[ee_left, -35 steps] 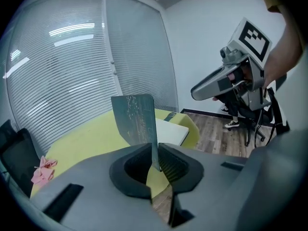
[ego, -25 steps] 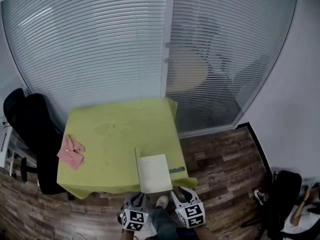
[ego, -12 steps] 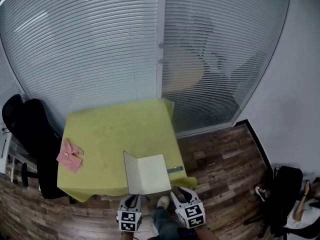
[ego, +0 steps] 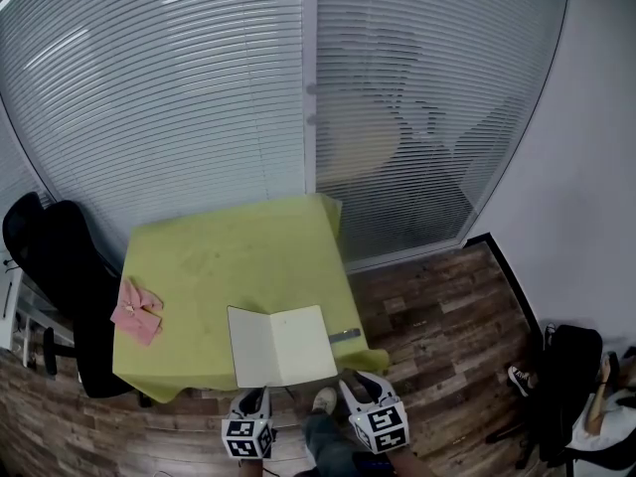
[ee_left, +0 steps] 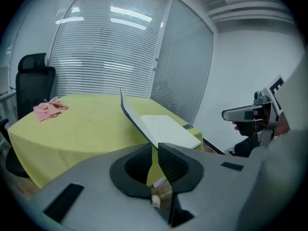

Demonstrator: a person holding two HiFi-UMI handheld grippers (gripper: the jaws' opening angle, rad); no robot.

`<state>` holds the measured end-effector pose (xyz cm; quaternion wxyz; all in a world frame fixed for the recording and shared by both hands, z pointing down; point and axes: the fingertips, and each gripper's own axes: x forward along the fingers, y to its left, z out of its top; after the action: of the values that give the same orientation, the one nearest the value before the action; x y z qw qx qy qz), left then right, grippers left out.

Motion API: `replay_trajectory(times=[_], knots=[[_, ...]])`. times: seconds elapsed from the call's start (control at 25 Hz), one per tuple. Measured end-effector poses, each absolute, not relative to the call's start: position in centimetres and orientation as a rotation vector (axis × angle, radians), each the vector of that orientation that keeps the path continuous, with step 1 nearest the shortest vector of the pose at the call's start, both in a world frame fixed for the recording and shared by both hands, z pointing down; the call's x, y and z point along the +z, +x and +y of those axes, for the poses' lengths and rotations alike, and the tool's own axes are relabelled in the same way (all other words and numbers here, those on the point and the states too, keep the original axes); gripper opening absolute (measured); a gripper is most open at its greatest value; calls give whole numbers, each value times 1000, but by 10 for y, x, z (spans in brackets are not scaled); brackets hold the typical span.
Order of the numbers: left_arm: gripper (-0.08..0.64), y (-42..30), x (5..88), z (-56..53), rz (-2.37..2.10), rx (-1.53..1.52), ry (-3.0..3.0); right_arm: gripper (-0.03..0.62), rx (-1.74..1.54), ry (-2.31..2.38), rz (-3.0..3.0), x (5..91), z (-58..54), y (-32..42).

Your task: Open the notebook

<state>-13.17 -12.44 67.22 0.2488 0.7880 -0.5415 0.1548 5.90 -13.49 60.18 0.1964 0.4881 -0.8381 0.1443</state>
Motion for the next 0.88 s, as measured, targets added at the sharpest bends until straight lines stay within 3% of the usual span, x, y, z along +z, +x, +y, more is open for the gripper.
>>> replay_trajectory(times=[0.88], knots=[[99, -155, 718, -122, -1432, 121, 1812, 104, 389, 1384, -2370, 589, -151, 58]])
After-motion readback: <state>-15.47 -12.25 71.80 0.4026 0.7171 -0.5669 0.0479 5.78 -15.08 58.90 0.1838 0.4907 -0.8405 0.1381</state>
